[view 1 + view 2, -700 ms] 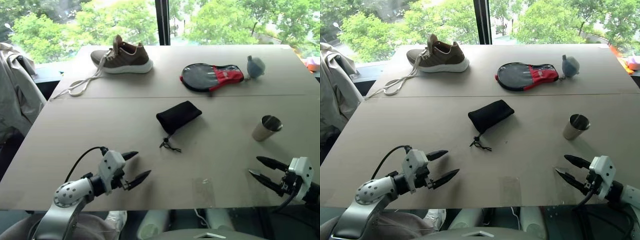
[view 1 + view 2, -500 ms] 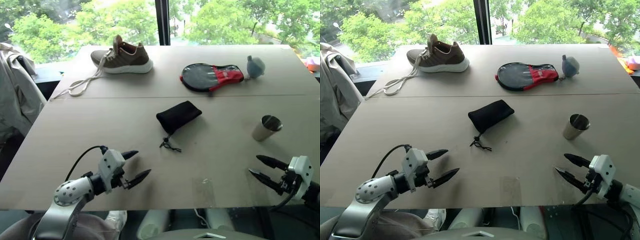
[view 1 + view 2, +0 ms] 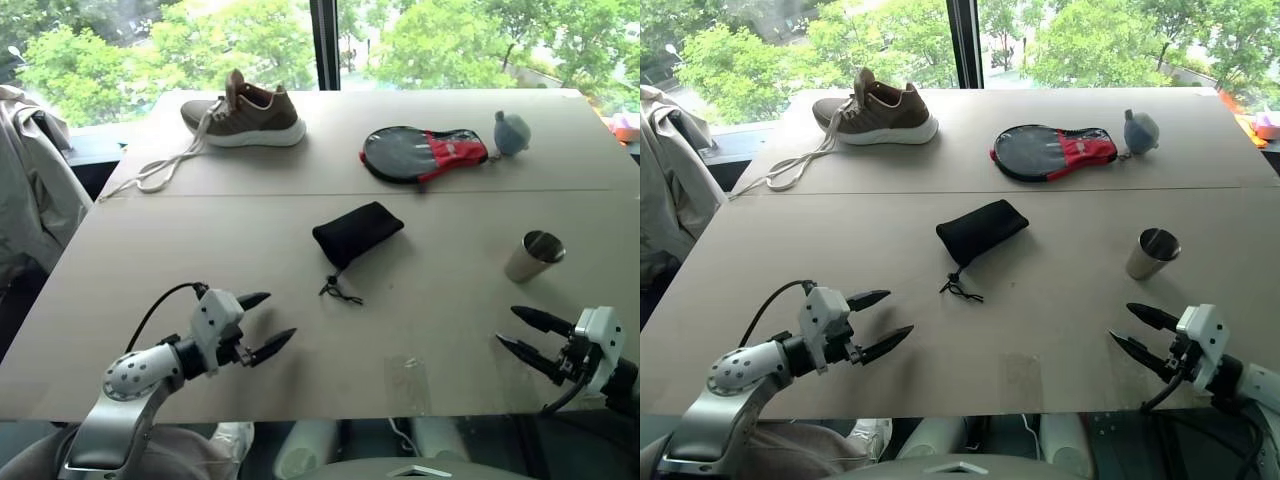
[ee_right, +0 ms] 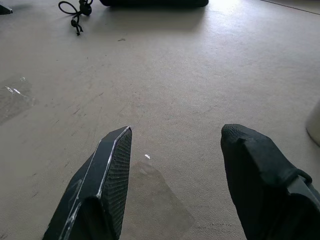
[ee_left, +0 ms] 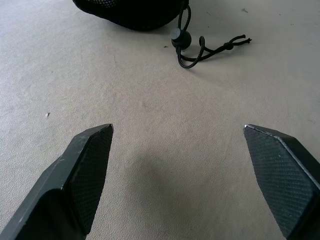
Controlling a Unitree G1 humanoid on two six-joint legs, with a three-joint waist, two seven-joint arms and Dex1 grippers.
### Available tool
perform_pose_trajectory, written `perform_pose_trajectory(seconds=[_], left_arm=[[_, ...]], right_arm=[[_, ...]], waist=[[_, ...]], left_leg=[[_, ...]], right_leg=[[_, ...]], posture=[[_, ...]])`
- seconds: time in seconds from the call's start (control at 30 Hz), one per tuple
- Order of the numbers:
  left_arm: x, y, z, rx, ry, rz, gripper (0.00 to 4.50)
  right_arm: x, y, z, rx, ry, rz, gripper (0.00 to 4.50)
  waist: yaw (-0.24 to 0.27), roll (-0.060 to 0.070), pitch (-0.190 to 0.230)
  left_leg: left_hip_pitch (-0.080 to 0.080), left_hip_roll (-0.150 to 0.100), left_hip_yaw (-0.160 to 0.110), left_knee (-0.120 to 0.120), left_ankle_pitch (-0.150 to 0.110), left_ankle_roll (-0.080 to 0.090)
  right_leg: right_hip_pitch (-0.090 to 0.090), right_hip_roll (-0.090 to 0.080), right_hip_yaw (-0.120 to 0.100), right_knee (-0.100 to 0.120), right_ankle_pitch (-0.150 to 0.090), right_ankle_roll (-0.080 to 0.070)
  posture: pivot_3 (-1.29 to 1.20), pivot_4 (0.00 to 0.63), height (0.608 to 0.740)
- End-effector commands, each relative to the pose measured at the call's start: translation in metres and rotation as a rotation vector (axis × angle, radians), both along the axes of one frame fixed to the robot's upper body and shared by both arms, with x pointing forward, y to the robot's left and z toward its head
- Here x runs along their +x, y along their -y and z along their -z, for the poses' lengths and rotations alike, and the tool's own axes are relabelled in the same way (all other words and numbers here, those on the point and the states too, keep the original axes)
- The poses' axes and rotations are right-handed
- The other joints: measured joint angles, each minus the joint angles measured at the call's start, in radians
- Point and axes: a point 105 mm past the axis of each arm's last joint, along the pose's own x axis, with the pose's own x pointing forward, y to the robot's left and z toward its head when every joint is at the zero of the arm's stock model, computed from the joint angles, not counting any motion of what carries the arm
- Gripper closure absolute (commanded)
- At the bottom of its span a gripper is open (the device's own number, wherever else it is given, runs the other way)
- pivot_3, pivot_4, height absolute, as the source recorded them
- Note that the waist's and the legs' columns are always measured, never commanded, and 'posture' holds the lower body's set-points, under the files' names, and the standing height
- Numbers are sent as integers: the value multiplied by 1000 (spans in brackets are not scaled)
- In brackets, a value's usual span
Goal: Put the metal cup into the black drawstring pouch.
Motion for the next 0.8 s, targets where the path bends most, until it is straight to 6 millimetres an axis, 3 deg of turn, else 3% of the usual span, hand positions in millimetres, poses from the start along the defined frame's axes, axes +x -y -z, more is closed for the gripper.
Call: perform_pose_trajectory(seconds=[0.03, 0.27, 0.4, 0.53, 0.67, 0.8], left_arm=[[4, -4, -8, 16, 34, 1, 210], [19, -3, -27, 144, 207, 90, 210], [42, 1, -45, 219, 335, 149, 210], [61, 6, -49, 335, 403, 295, 210], [85, 12, -56, 480, 511, 435, 210], [110, 33, -70, 541, 661, 544, 210]], right_arm=[[2, -5, -10, 17, 41, -7, 1677], [-2, -19, -13, 7, 63, -77, 1677], [-1, -35, -25, 48, 138, -111, 1677], [-5, -52, -37, 108, 211, -139, 1677], [-12, -64, -32, 73, 206, -189, 1677], [-12, -71, -32, 84, 225, -167, 1677]], waist=[[0, 0, 0], [2, 0, 0], [4, 0, 0], [7, 0, 0], [7, 0, 0], [21, -1, 0]], left_leg=[[0, 0, 0, 0, 0, 0], [0, 0, 0, 0, 0, 0], [0, 0, 0, 0, 0, 0], [0, 0, -1, 0, 0, 0], [0, 0, 0, 0, 1, 2], [-1, 0, -1, 0, 2, 1]], right_leg=[[0, 0, 0, 0, 0, 0], [0, 0, 0, 0, 0, 0], [0, 0, -1, 0, 1, -1], [0, 1, -1, 0, 1, 0], [-1, 1, -1, 0, 2, -1], [-1, 1, -2, -1, 2, -1]], posture=[[0, 150, 740], [0, 150, 740], [0, 150, 740], [0, 150, 740], [0, 150, 740], [0, 150, 740]])
